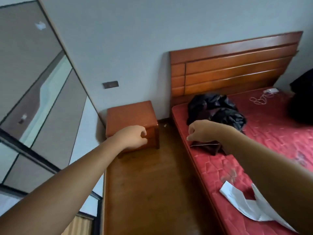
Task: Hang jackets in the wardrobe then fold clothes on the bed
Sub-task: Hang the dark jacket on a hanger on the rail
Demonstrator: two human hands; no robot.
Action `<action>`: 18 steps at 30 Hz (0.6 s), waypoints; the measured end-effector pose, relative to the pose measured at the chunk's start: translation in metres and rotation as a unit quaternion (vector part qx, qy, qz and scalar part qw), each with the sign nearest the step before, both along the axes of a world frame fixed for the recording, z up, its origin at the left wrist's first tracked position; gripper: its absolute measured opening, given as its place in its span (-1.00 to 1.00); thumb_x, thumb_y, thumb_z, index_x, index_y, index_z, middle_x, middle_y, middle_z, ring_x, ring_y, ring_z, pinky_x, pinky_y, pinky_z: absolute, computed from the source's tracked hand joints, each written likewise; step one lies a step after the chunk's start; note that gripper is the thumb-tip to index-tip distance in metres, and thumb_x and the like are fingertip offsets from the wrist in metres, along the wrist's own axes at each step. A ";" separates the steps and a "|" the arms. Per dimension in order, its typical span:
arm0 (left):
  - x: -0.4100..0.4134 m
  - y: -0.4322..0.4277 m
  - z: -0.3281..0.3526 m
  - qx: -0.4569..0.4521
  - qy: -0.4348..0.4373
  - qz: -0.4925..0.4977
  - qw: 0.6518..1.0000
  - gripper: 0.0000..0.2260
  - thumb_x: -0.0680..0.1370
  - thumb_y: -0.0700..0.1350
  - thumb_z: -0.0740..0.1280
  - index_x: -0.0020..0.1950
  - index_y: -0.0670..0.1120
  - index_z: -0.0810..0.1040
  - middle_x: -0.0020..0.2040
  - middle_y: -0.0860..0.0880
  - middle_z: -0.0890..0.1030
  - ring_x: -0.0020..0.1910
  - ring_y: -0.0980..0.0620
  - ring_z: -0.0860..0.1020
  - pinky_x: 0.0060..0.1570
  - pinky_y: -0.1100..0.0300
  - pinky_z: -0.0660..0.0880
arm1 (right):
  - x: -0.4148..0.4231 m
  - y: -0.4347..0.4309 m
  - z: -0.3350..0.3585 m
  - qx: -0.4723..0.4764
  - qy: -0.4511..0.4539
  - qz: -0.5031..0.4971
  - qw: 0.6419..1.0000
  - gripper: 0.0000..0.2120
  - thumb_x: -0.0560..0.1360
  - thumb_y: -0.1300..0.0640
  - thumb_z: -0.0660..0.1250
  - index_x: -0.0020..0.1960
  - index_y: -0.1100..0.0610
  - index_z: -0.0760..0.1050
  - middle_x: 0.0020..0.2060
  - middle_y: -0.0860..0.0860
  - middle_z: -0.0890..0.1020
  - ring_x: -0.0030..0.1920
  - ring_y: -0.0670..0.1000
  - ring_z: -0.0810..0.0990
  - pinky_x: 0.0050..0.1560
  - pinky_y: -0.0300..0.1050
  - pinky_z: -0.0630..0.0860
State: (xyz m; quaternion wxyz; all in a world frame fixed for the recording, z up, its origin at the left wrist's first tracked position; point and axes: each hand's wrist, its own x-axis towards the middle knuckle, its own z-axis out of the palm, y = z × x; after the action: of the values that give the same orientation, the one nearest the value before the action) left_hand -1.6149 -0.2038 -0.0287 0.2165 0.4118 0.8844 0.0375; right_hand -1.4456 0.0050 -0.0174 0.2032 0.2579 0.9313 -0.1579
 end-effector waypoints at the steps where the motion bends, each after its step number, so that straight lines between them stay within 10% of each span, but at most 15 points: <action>1: 0.012 0.021 -0.003 0.002 0.000 -0.019 1.000 -0.68 0.61 0.06 0.32 0.35 0.04 0.52 0.25 0.02 0.56 0.11 0.01 0.54 0.11 0.12 0.53 | 0.019 0.013 -0.004 0.006 -0.002 -0.018 1.000 -0.65 0.58 -0.09 0.37 0.22 0.13 0.60 0.14 0.04 0.64 0.19 0.13 0.59 0.15 -0.07 0.50; 9: 0.104 0.155 -0.020 -0.012 -0.004 -0.133 0.991 -0.61 0.60 0.03 0.30 0.42 0.01 0.48 0.34 -0.02 0.56 0.27 -0.04 0.54 0.21 0.08 0.50 | 0.136 0.109 -0.034 0.017 -0.021 -0.118 0.993 -0.75 0.47 -0.12 0.38 -0.19 0.06 0.57 -0.18 0.03 0.68 -0.12 0.11 0.64 -0.04 -0.03 0.59; 18: 0.092 0.237 -0.049 -0.029 -0.004 -0.151 0.988 -0.59 0.59 0.05 0.32 0.44 0.04 0.46 0.34 -0.01 0.55 0.25 -0.03 0.55 0.20 0.02 0.55 | 0.123 0.180 -0.060 0.000 -0.033 -0.123 0.992 -0.75 0.52 -0.09 0.34 -0.11 0.10 0.55 -0.13 0.03 0.65 -0.08 0.13 0.61 -0.02 -0.01 0.58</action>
State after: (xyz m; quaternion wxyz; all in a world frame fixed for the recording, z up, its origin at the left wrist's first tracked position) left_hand -1.5228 0.0333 -0.0780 0.2350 0.5338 0.8121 -0.0194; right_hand -1.3224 0.1853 -0.0777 0.2129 0.3755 0.8853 -0.1730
